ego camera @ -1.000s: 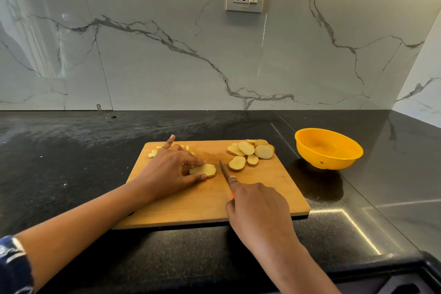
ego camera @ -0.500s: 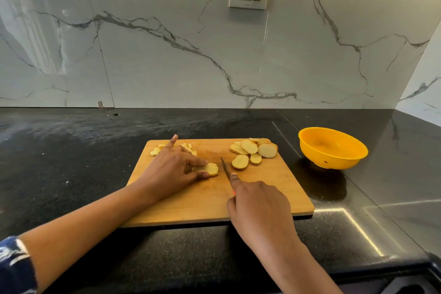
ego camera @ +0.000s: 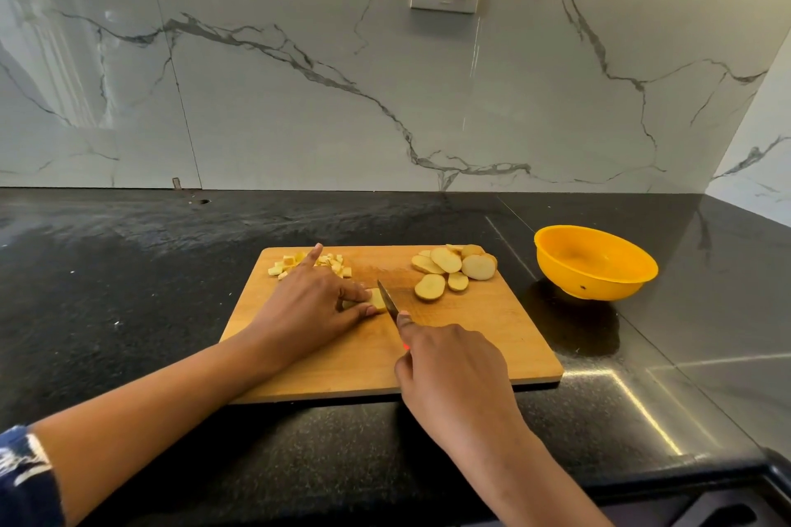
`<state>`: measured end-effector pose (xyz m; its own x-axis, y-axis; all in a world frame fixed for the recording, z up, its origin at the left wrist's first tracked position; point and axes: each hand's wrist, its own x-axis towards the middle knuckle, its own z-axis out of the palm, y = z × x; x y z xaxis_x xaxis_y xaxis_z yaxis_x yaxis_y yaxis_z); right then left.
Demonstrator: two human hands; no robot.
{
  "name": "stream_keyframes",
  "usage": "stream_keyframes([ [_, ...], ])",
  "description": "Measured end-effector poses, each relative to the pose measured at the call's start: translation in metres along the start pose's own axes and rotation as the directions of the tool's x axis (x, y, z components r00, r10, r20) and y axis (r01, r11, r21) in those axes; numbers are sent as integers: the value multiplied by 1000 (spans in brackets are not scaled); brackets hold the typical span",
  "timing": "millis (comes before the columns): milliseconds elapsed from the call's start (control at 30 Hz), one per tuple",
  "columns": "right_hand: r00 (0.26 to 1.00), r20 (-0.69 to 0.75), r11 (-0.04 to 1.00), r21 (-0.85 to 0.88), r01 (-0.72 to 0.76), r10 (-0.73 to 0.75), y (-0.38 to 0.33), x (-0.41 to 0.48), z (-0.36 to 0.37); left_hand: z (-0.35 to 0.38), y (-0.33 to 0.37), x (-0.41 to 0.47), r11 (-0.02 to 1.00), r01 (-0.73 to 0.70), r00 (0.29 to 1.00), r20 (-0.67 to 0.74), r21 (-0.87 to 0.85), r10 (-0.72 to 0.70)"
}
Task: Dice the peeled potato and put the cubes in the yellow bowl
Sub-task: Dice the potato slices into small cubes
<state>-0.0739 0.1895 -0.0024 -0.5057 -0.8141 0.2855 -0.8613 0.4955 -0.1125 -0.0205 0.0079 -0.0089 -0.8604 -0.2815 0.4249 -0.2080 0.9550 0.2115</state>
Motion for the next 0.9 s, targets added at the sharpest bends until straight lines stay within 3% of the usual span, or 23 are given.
stream_keyframes([
  [300, 981, 180, 993, -74, 91, -77, -7, 23, -7, 0, -2, 3, 1000, -16, 1000, -8, 8, 16],
  [900, 1000, 12, 996, 93, 3, -4, 4, -2, -4, -1, -5, -2, 999, 26, 999, -36, -21, -26],
])
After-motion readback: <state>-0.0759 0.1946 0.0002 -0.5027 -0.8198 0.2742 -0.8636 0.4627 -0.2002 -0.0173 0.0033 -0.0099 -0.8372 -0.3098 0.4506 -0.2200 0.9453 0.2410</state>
